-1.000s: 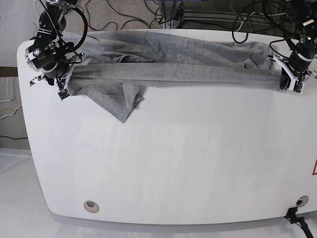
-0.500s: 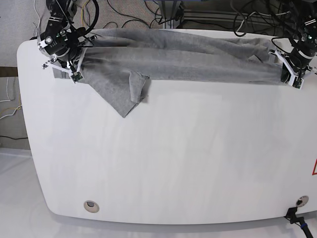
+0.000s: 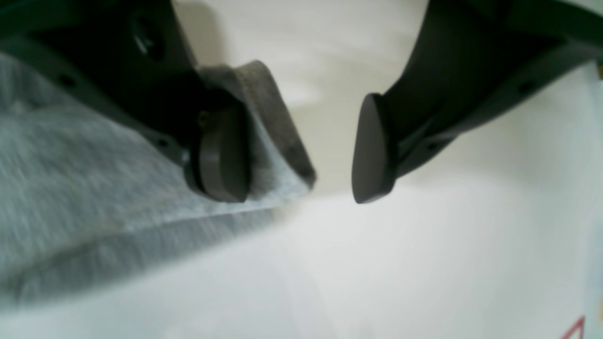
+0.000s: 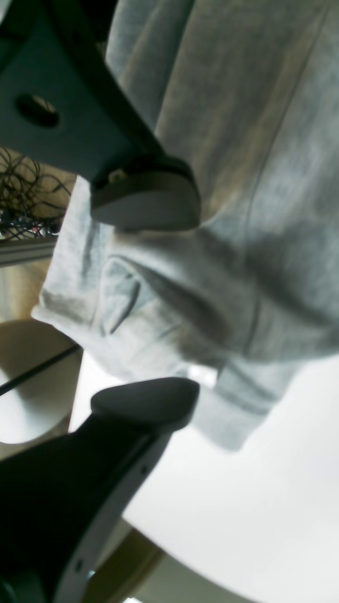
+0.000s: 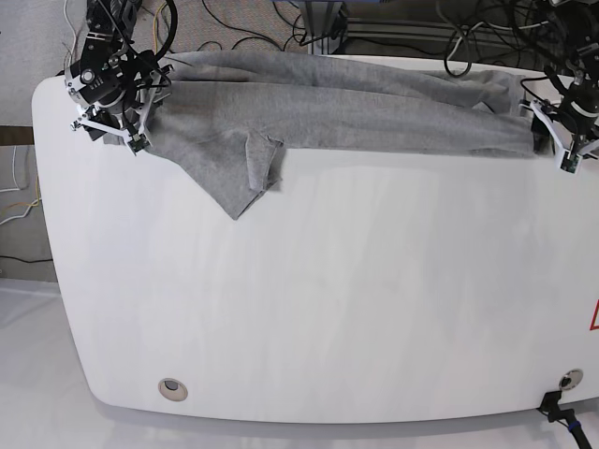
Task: Fold the T-shirt properly
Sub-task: 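Release the hem, then grasp the folded shirt's ends with both grippers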
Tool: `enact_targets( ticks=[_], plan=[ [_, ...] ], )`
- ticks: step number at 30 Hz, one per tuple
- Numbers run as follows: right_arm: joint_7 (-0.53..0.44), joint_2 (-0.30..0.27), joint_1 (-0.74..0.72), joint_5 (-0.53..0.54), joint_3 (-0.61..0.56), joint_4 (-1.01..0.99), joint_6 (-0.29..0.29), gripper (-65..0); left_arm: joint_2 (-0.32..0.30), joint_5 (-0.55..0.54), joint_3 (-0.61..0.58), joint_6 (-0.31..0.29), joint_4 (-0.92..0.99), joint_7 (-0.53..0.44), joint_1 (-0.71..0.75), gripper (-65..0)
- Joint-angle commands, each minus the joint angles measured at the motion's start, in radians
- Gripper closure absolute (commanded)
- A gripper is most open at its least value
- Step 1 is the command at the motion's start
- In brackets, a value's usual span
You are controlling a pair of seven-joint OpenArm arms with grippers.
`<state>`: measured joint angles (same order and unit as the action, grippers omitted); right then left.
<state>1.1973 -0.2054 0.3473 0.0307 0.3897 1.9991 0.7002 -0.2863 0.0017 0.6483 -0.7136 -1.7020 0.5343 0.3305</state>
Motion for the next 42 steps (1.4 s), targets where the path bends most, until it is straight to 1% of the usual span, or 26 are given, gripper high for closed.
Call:
enact_targets(
  ticks=[1,4,5,7,8,10,11,13,15,16,17,18,19,20,21,22,25,29,32,35,39,42],
  plan=[
    [-0.055,-0.010,-0.012,0.005,0.004,0.018,-0.002,-46.5,-0.011,-0.049,0.034,0.015,-0.028,-0.016,-0.031,-33.2],
    [-0.142,0.002,-0.017,0.008,0.002,0.018,-0.002,-46.5,-0.004,-0.131,0.012,0.015,-0.051,-0.016,-0.049,-33.2],
    [-0.162,0.022,-0.020,0.008,0.001,0.018,-0.002,-46.5,-0.004,-0.148,-0.015,0.015,-0.053,-0.018,-0.049,-33.0],
    [-0.201,0.042,-0.040,0.008,0.002,0.016,-0.002,-46.1,-0.001,-0.156,-0.048,0.015,-0.063,-0.030,-0.051,-32.9],
    [-0.216,0.047,-0.043,0.010,0.002,0.015,-0.002,-44.5,0.022,-0.156,-0.049,0.015,-0.076,-0.049,-0.051,-32.9],
    [-0.254,0.082,-0.043,0.010,0.002,0.015,-0.002,-39.1,0.057,-0.153,-0.048,0.015,-0.106,-0.070,-0.051,-32.9],
    [-0.271,0.097,-0.044,0.010,0.002,0.015,-0.002,-36.0,0.060,-0.153,-0.049,0.015,-0.125,-0.070,-0.051,-32.9],
    [-0.274,0.123,-0.055,0.011,-0.001,0.016,-0.002,-30.3,0.074,-0.153,-0.074,0.015,-0.146,-0.070,-0.044,-32.9],
    [-0.274,0.142,-0.055,0.062,0.001,0.018,-0.002,-24.5,0.080,-0.153,-0.089,0.015,-0.163,-0.070,-0.035,-32.9],
    [-0.274,0.146,-0.050,0.093,0.002,0.018,-0.002,-20.5,0.080,-0.153,-0.092,0.015,-0.166,-0.070,-0.018,-32.5],
    [-0.274,0.146,-0.050,0.123,0.002,0.018,-0.002,-15.5,0.080,-0.153,-0.094,0.015,-0.168,-0.070,-0.009,-29.0],
    [-0.274,0.146,-0.049,0.147,0.004,0.018,-0.002,-9.9,0.080,-0.153,-0.097,0.015,-0.168,-0.070,-0.008,-23.0],
    [-0.274,0.148,-0.047,0.171,0.004,0.018,-0.002,-3.3,0.081,-0.153,-0.098,0.015,-0.168,-0.070,-0.006,-14.1],
    [-0.274,0.148,-0.047,0.189,0.005,0.018,-0.002,0.0,0.083,-0.154,-0.098,0.015,-0.168,-0.070,-0.006,-6.1],
    [-0.274,0.148,-0.047,0.205,0.007,0.018,-0.002,0.0,0.101,-0.154,-0.095,0.015,-0.168,-0.070,-0.006,0.0],
    [-0.274,0.148,-0.047,0.212,0.008,0.018,-0.002,0.0,0.114,-0.154,-0.092,0.015,-0.168,-0.070,-0.006,0.0],
    [-0.274,0.148,-0.024,0.231,0.004,0.018,-0.002,0.0,0.121,-0.154,-0.106,0.015,-0.168,-0.070,0.031,0.0],
    [-0.274,0.148,0.016,0.278,0.002,0.016,-0.002,0.0,0.123,-0.154,-0.164,0.015,-0.168,-0.070,0.071,0.0],
    [-0.274,0.148,0.052,0.280,0.002,0.015,-0.002,0.0,0.141,-0.153,-0.161,0.015,-0.163,-0.070,0.086,0.0],
    [-0.274,0.143,0.086,0.280,0.002,0.013,-0.002,0.0,0.144,-0.151,-0.164,0.015,-0.157,-0.070,0.103,0.0],
    [-0.274,0.142,0.106,0.274,0.002,-0.024,-0.002,0.0,0.144,-0.151,-0.164,0.015,-0.097,-0.070,0.112,0.0],
    [-0.279,0.140,0.109,0.274,0.004,-0.088,-0.002,0.0,0.140,-0.151,-0.164,0.015,-0.031,-0.073,0.112,0.0]
  ],
)
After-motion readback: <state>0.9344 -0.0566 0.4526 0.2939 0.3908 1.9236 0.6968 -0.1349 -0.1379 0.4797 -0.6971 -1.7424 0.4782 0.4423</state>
